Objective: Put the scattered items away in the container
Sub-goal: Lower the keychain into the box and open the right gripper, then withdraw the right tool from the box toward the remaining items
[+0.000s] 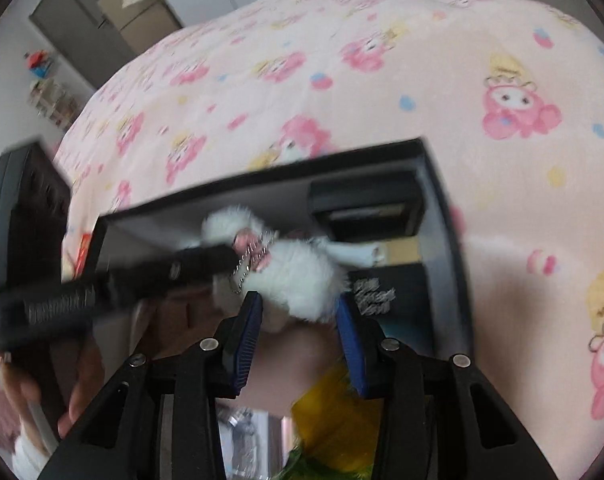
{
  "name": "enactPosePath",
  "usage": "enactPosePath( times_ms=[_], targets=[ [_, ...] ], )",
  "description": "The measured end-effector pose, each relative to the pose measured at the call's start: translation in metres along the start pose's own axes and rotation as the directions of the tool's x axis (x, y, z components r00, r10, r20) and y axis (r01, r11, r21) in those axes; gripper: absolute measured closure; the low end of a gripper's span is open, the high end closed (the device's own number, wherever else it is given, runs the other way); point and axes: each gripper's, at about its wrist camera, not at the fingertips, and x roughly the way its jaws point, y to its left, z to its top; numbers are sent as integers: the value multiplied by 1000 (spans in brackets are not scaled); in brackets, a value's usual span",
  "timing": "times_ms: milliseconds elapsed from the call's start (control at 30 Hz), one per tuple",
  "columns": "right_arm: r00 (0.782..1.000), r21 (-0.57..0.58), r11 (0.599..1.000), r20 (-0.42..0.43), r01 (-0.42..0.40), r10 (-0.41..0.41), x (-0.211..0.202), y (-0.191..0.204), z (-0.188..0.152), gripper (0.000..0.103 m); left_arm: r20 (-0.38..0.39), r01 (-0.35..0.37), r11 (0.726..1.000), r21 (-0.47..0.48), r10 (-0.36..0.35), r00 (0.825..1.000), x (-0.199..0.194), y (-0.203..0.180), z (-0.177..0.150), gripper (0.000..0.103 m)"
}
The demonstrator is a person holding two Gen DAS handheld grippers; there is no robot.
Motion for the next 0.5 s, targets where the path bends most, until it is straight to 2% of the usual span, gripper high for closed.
enactPosePath(
  times_ms=[67,167,300,433,500],
  targets=[
    [1000,35,999,20,-4,4,-3,-7,2,71,-18,9,1000,-2,-9,1000,-1,0,-5,70],
    [997,79,996,51,49,-53,-16,-14,4,71,-16,40,999,10,-39,999,-8,-3,-11,70],
    [992,131,990,98,61,-74,-34,-27,3,71,63,7,1000,11,-7,998,-24,1,-7,70],
    [994,114,991,78,73,-82,-26,-22,4,71,95,29,997,-68,-23,995,-23,17,5,62],
    [997,94,995,52,44,-49,-19,-15,4,71,84,12,996,-92,-4,996,-15,22,10,61]
  ],
)
